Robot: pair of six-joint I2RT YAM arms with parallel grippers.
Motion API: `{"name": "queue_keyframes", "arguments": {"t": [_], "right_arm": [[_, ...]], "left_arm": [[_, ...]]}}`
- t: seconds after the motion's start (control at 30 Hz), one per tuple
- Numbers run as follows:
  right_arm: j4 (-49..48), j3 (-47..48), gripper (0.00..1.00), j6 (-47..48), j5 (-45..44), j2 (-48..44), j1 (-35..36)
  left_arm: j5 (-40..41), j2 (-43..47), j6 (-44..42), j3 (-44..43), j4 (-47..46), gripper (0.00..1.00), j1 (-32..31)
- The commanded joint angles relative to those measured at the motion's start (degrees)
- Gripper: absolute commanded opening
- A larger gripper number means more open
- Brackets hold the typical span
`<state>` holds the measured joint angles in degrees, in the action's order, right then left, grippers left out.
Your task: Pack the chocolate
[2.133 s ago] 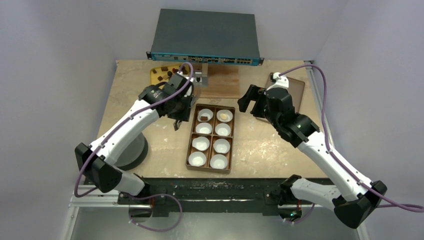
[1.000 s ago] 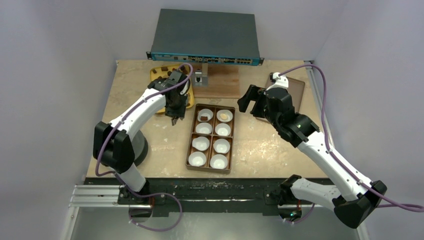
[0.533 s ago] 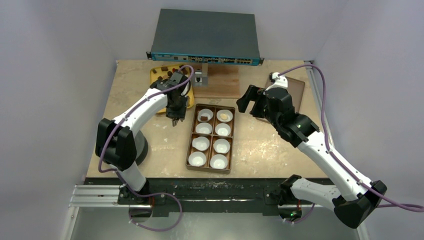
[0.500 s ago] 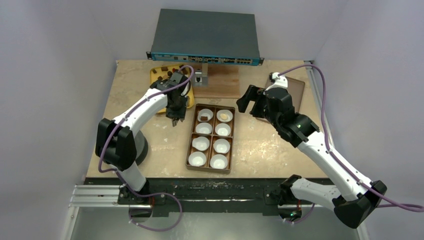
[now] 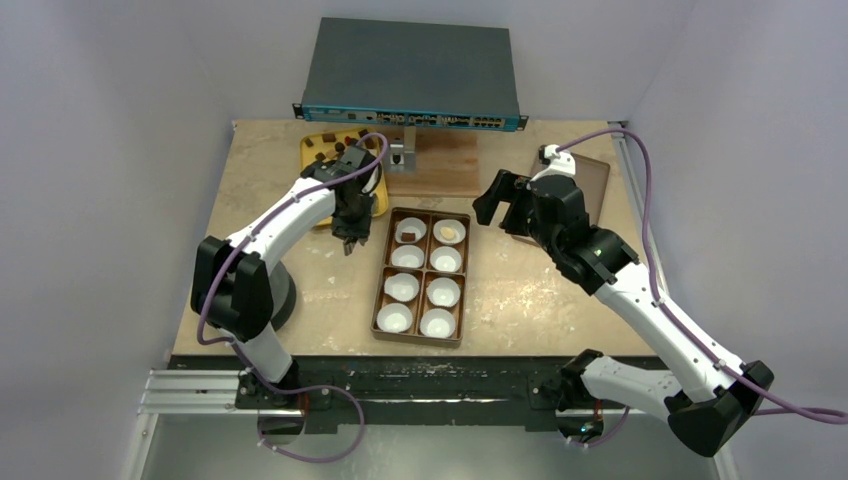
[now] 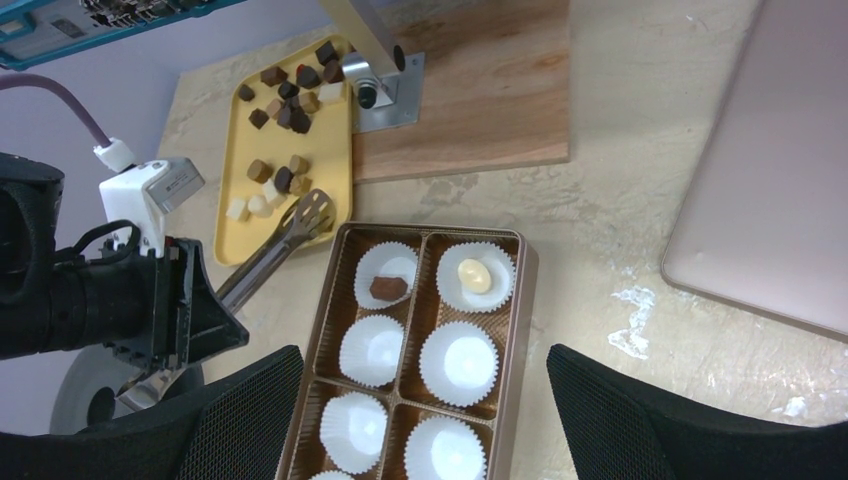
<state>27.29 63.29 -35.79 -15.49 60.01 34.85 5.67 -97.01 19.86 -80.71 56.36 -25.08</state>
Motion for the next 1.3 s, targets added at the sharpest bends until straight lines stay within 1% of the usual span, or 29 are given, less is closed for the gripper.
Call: {"name": "queue_keyframes", "arguments": {"t": [0.0,0.33,0.8,0.87,0.97,1.03,1.27], "right_arm": [[-1.98,-0.18,0.89,0.55,0.02,-0.68,-0.06],[-1.9,0.08,0.89,0.46,-0.05,-0.59,-0.06],[-2.08,0.17,0.89,0.3,-0.23,0.28,-0.05],[-2.07,0.17,0.89,0.28,-0.31,0.28,-0.08],[-2.07,0.27,0.89,0.36,-0.3,0.33,-0.03],[-2.17,0.34,0.89,0.37,-0.29,0.48,-0.04],[-2.28,0.52,0.89,0.55,-0.42,0.98,-0.09]], "left_arm": [[0.33,0.24,-0.96,-0.56,-0.48,0.25,0.46],[2.59,0.77,-2.21,-4.0,1.21,0.24,0.47],[2.49,0.69,-3.16,-5.87,2.29,0.24,0.62],[2.13,0.75,-3.15,-5.79,2.69,0.25,0.6],[1.13,0.99,-3.24,-5.3,2.64,0.32,0.61],[0.7,1.1,-3.3,-5.09,2.62,0.34,0.64],[-0.47,0.66,-3.57,-4.55,2.62,0.36,0.58]]}}
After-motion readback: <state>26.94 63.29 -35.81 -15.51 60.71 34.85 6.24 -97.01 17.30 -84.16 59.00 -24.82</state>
